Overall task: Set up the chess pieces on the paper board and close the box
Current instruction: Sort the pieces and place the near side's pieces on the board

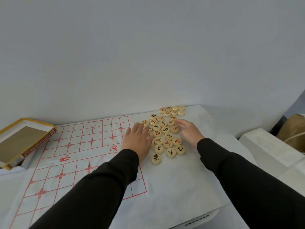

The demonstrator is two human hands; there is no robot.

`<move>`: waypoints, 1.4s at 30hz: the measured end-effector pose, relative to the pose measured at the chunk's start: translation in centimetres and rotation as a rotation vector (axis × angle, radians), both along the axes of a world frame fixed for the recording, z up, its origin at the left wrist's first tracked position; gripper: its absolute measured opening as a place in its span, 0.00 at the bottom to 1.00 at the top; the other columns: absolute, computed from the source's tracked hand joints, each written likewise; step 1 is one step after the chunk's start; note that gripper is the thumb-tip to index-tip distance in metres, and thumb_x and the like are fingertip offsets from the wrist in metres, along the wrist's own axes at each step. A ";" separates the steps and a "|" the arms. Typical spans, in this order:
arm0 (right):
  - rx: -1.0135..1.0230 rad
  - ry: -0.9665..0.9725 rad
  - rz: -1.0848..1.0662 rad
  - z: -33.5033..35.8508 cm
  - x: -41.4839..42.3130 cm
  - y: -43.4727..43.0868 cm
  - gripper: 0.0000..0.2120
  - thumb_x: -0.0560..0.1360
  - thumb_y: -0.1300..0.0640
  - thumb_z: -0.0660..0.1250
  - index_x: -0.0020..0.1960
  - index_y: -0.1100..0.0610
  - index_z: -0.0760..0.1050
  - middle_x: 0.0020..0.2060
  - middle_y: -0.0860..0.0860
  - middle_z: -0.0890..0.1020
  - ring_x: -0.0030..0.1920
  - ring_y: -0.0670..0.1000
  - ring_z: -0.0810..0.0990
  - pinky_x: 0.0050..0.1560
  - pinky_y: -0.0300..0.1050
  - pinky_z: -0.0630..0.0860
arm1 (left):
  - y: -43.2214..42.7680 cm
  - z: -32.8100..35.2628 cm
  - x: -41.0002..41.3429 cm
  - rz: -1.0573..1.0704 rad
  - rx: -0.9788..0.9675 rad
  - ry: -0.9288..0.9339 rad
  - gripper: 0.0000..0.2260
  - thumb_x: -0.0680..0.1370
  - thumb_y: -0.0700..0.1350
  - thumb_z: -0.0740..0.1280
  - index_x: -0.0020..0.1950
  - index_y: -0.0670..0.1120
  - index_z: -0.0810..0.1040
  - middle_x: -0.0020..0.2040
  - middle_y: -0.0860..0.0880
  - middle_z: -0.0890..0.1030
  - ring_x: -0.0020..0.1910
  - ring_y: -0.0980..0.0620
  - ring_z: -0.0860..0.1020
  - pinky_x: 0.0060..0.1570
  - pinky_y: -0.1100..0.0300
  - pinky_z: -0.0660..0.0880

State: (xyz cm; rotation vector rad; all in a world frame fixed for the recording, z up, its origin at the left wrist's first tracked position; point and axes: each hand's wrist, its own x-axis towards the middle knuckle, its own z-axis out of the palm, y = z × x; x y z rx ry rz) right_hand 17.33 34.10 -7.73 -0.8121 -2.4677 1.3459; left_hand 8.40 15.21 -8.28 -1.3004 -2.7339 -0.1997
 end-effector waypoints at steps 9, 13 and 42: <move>-0.250 -0.045 0.047 1.6 -1.9 1.2 0.31 0.77 0.67 0.55 0.77 0.55 0.50 0.75 0.55 0.58 0.75 0.54 0.57 0.70 0.45 0.56 | 2.0 0.3 1.8 0.198 0.008 -0.165 0.23 0.82 0.54 0.44 0.76 0.49 0.51 0.77 0.50 0.53 0.76 0.49 0.47 0.72 0.43 0.45; -0.345 -0.013 0.057 1.5 -2.0 1.6 0.31 0.77 0.68 0.54 0.77 0.55 0.50 0.73 0.53 0.65 0.74 0.53 0.60 0.70 0.44 0.56 | 3.2 0.4 3.0 0.370 0.060 -0.276 0.23 0.82 0.54 0.43 0.77 0.50 0.49 0.77 0.52 0.50 0.76 0.48 0.43 0.70 0.38 0.43; 0.145 -0.113 0.159 -0.4 -6.4 2.8 0.30 0.77 0.66 0.52 0.77 0.51 0.52 0.76 0.50 0.57 0.75 0.51 0.55 0.73 0.45 0.56 | 2.9 1.6 2.7 0.305 0.160 -0.254 0.25 0.81 0.55 0.47 0.76 0.50 0.49 0.77 0.51 0.45 0.75 0.44 0.36 0.70 0.38 0.42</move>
